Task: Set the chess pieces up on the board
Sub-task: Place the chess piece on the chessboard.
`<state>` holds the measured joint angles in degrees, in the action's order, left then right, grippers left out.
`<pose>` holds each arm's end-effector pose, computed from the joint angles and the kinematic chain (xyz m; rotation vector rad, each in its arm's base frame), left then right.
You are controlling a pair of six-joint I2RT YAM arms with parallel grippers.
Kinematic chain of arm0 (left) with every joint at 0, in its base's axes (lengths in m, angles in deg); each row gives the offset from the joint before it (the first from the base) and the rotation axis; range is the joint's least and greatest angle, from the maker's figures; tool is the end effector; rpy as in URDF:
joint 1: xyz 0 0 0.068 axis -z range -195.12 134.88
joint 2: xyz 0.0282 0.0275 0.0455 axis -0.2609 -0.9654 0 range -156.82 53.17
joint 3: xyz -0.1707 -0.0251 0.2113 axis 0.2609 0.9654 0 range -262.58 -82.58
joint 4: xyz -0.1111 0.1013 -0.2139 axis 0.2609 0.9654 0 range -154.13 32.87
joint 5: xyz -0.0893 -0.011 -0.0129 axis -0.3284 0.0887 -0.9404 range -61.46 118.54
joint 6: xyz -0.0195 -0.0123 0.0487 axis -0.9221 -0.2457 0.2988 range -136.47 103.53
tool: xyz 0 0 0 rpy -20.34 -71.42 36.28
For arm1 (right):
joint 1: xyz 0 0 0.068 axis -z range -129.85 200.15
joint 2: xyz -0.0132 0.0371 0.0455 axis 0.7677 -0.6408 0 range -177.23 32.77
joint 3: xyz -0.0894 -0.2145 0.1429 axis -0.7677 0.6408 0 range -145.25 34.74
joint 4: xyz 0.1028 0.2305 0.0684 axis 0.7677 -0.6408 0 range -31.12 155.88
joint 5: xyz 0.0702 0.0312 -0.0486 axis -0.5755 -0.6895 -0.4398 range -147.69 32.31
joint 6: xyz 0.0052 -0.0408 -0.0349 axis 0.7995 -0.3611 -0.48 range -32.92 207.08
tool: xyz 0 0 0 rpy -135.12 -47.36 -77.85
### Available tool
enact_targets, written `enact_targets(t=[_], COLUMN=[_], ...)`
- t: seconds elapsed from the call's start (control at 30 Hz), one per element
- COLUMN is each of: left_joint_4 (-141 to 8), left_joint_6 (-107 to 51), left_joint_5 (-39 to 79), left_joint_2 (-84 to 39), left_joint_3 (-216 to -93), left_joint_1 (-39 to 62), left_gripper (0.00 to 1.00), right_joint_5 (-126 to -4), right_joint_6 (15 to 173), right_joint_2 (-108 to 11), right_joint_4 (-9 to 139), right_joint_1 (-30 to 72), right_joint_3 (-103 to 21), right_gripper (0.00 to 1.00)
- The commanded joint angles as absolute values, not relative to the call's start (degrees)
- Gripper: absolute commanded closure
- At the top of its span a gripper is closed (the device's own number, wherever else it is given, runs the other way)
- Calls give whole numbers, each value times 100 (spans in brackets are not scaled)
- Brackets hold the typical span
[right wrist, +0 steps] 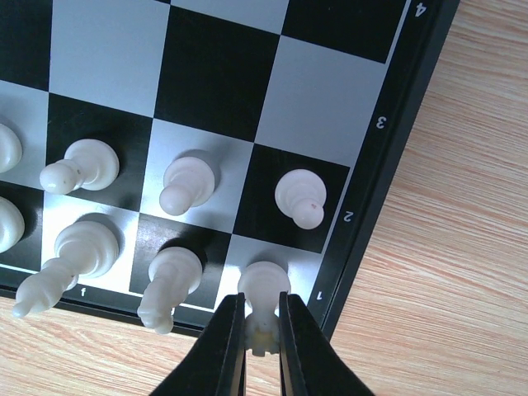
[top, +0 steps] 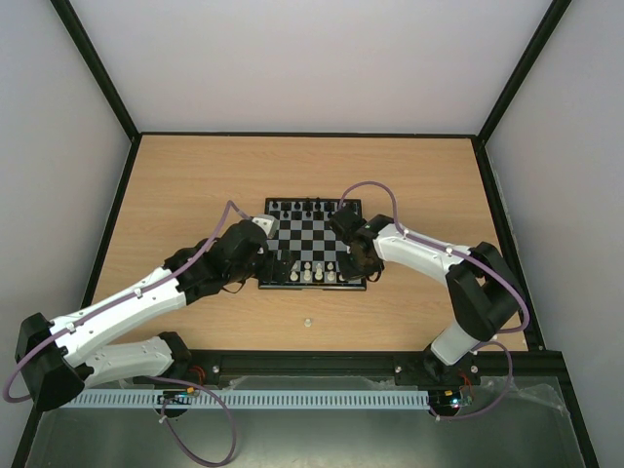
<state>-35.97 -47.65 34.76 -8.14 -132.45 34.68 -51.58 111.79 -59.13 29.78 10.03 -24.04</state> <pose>0.1512 -0.1728 0.2855 0.3188 2.3134 -0.6168 0.2362 0.1940 0.1914 -0.3450 2.7538 0.1477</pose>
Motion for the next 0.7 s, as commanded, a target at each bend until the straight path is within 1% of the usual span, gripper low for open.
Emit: enact_targets(t=[0.0,0.67], left_joint_4=[-3582,-3601], left_joint_6=[-4705,-4697], left_joint_5=[3470,3443], left_joint_2=[-844,-888], left_joint_3=[-13391,-13382], left_joint_1=[3410,3403], left_gripper=[1,1], right_joint_5=[-5215,-5206], right_joint_6=[11099,11125], right_joint_2=[-6011,-6029], right_joint_4=[2817,2834], right_joint_1=[1017,1016], right_joint_3=[-2514,-2387], right_gripper=[93,89])
